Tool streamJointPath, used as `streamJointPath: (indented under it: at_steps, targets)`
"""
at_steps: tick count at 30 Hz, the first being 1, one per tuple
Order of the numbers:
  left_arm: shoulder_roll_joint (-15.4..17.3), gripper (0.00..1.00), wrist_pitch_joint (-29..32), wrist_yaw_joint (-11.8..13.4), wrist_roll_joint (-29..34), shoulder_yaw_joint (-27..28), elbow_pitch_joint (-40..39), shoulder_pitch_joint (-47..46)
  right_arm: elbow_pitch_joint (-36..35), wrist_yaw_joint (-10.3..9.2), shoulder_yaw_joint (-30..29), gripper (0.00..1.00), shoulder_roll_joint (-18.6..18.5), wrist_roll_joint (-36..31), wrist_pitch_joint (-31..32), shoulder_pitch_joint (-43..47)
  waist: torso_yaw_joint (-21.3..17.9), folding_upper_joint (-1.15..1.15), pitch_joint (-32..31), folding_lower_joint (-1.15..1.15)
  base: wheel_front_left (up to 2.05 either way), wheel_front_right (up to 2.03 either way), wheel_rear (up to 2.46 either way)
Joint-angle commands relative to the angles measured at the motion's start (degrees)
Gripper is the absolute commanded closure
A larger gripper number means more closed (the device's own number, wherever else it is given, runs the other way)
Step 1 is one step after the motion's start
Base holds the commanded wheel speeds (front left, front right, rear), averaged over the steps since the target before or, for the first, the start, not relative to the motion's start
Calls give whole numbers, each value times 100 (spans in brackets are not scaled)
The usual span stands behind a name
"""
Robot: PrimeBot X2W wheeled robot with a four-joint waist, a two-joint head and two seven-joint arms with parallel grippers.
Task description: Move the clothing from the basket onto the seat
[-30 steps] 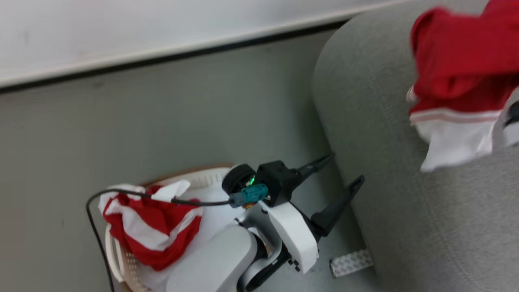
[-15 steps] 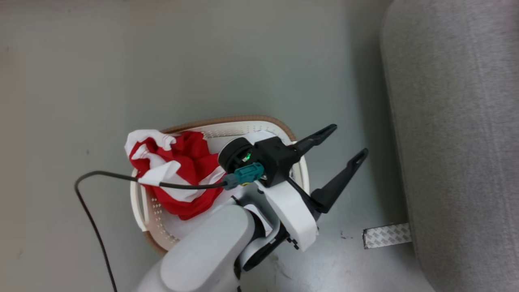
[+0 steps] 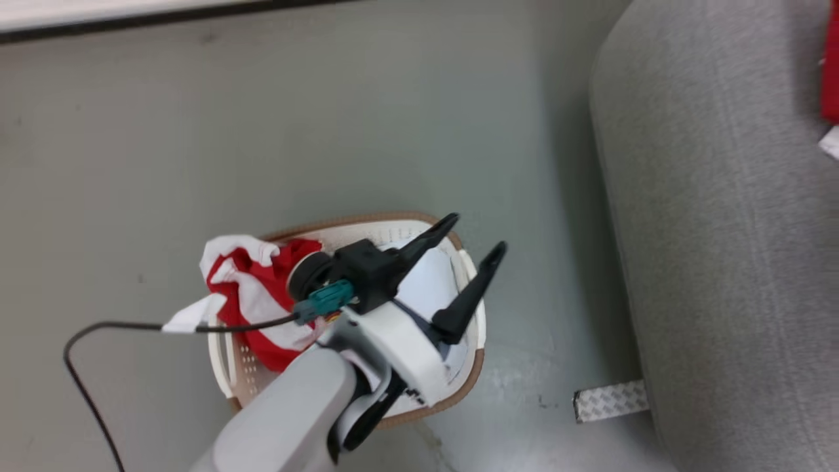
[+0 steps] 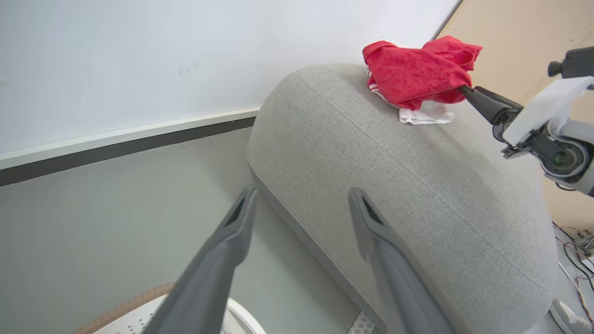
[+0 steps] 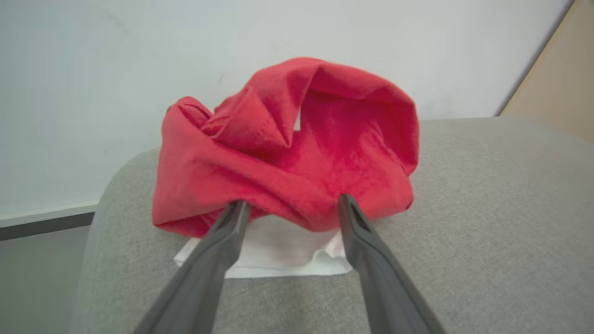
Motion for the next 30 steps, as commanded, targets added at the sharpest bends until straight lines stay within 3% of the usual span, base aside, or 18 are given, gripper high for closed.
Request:
streamJointPath:
  at_steps: [1, 8, 14, 22, 30]
  targets:
    - [95, 0, -103, 42, -33, 56, 36, 131, -253, -14, -9, 0, 76, -99, -19, 224, -90, 0, -241, -1, 0, 0, 0]
    - [267, 0, -769, 308, 14, 331, 288, 567, -1631, -14, 216, 0, 526, -521, -11, 1274, -23, 0, -901, -1, 0, 0, 0]
    - [137, 0, -1030, 436, -130, 727, 648, 1066, -2487, -14, 532, 0, 945, -530, -9, 1979, 262, 0, -1492, -1, 0, 0, 0]
    - [-93, 0, -1045, 377, 147, 1764, 629, 2130, -2878, -14, 1350, 0, 1164, -358, -9, 2860, 585, 0, -2175, -1, 0, 0, 0]
    - [-448, 0, -1042, 144, 577, 2742, 614, 2949, -2848, -14, 1662, 0, 1257, -360, -9, 3493, 707, 0, -2657, -1, 0, 0, 0]
